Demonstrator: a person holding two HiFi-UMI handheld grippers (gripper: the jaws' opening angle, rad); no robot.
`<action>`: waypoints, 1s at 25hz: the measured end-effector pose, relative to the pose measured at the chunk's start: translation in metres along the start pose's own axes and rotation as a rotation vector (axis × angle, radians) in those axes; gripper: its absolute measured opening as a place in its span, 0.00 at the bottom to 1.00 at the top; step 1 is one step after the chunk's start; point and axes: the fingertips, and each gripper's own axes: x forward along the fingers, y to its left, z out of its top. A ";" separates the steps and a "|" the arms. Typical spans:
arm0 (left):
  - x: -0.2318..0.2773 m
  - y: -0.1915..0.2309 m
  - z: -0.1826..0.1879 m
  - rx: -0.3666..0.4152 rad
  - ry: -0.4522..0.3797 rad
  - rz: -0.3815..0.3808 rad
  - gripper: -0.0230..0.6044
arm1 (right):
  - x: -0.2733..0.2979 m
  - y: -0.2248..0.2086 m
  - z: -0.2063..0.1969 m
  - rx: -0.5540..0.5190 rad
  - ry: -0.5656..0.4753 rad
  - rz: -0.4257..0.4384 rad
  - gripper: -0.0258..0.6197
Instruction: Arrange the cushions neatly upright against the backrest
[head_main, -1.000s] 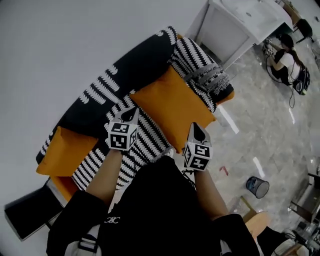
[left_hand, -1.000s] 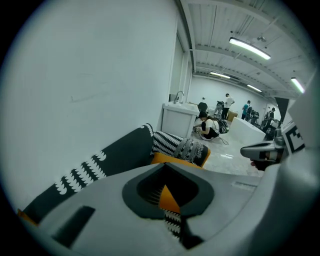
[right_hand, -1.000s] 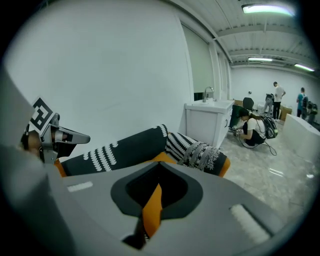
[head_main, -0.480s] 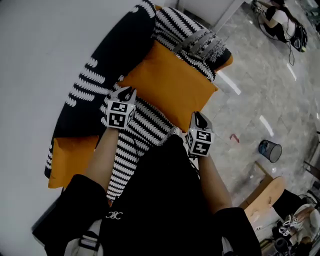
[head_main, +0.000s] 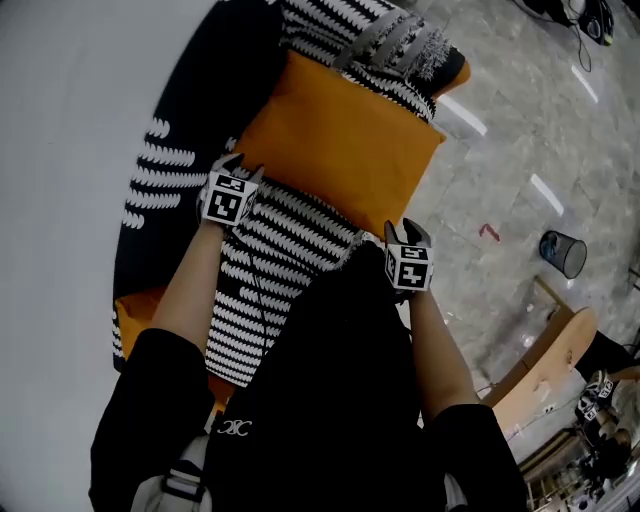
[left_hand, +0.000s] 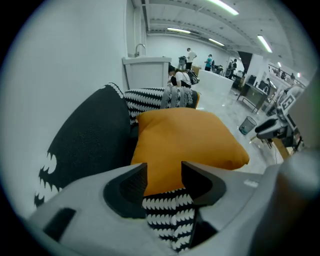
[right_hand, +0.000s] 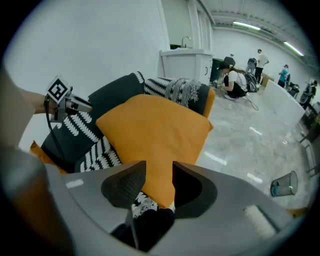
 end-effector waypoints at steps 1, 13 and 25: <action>0.008 0.002 -0.007 0.035 0.029 -0.015 0.41 | 0.006 0.002 -0.012 -0.005 0.027 0.005 0.32; 0.084 0.012 -0.048 0.180 0.198 -0.124 0.68 | 0.068 -0.011 -0.099 0.038 0.264 0.028 0.47; 0.110 0.002 -0.060 0.153 0.204 -0.219 0.22 | 0.102 -0.005 -0.096 0.027 0.302 0.042 0.16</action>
